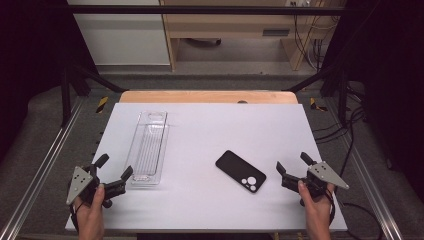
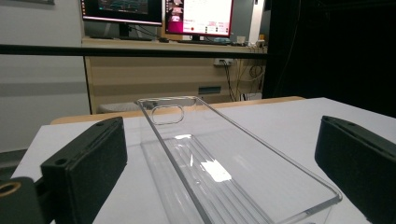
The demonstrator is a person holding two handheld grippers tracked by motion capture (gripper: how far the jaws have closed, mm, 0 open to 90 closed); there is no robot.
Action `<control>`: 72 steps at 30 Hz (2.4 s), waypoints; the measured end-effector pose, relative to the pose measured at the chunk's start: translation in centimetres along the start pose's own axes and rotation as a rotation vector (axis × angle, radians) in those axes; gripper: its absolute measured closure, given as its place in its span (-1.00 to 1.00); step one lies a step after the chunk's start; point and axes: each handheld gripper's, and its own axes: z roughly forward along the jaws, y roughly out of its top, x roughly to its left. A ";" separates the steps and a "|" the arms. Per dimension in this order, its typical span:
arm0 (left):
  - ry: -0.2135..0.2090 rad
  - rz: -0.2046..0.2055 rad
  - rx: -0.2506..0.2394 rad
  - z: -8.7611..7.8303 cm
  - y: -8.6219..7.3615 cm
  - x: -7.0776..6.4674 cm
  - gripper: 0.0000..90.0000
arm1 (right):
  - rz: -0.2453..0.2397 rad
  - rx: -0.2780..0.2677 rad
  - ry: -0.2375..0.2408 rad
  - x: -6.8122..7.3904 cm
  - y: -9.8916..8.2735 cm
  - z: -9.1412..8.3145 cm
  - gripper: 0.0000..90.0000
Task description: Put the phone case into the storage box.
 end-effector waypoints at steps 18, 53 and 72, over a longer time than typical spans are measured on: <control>-0.016 0.037 0.026 0.2 -0.2 -0.4 -0.96 | 0.009 0.169 0.012 1.2 0.3 1.2 -0.82; -0.004 0.034 0.018 -0.3 -0.1 -0.1 -0.96 | -0.195 0.734 0.216 2.9 4.9 8.0 -0.33; -0.005 0.032 0.016 -0.1 -0.1 -0.1 -0.96 | -0.115 0.749 0.241 2.1 4.1 8.7 0.25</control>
